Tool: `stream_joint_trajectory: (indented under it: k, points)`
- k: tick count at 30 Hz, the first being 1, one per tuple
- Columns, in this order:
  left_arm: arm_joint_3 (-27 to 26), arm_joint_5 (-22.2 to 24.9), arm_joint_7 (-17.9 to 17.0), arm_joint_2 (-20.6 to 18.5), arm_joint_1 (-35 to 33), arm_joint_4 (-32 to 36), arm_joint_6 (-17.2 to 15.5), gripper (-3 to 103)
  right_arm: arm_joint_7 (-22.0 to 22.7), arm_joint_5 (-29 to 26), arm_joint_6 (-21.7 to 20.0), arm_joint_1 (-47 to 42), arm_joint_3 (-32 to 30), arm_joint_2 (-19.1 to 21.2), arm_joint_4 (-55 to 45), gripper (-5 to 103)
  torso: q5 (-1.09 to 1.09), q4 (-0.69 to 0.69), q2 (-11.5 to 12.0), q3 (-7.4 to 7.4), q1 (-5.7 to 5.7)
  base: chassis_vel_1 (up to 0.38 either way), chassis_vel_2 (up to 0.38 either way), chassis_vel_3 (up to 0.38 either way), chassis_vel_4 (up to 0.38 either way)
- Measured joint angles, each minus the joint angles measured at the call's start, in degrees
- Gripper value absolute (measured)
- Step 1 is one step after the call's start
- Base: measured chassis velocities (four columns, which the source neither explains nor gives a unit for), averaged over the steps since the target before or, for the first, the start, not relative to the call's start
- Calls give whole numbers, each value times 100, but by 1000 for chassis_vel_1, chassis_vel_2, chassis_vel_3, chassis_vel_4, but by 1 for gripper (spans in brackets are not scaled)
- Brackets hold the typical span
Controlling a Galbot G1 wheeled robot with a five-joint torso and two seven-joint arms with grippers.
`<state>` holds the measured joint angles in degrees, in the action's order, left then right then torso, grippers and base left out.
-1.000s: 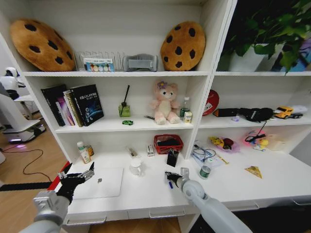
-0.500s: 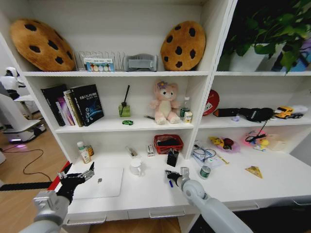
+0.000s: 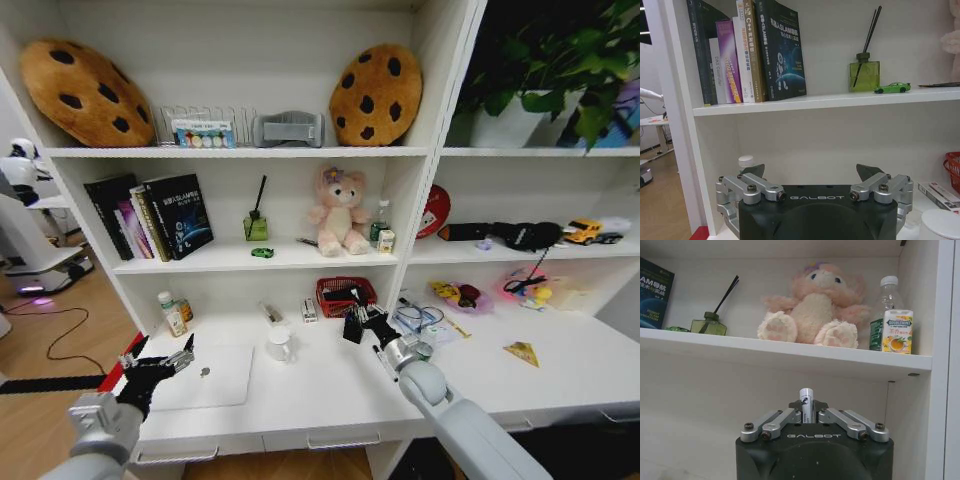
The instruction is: Organize the objects on the table.
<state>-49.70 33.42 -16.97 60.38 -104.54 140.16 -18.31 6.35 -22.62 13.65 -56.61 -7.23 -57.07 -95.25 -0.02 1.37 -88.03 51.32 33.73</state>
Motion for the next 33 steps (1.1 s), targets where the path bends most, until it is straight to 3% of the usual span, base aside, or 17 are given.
stream_joint_trajectory:
  k: [5, 9, 29, 33]
  points:
    - [0, 0, 0, 0, 0, 0, 0, 100, 115, 271, 695, 392, 222, -338, 822, 10, 0, -1, 1, 0, 0, 0, 0, 0, 0]
    - [0, 0, 0, 0, 0, 0, 0, 100, 108, 463, 953, 603, 259, -527, 1242, 10, 1, 0, 1, 0, 0, 0, 0, 0, 0]
    - [0, 0, 1, 0, 0, 0, 0, 100, -80, 530, 1467, 997, 326, -1062, 2367, 8, 1, 0, 0, 0, 0, 0, 0, 0, 0]
    - [0, 0, 0, 0, 0, 0, 0, 100, -89, 523, 1498, 1016, 339, -1097, 2434, 14, 1, -1, 0, 0, 0, 0, 0, 0, 0]
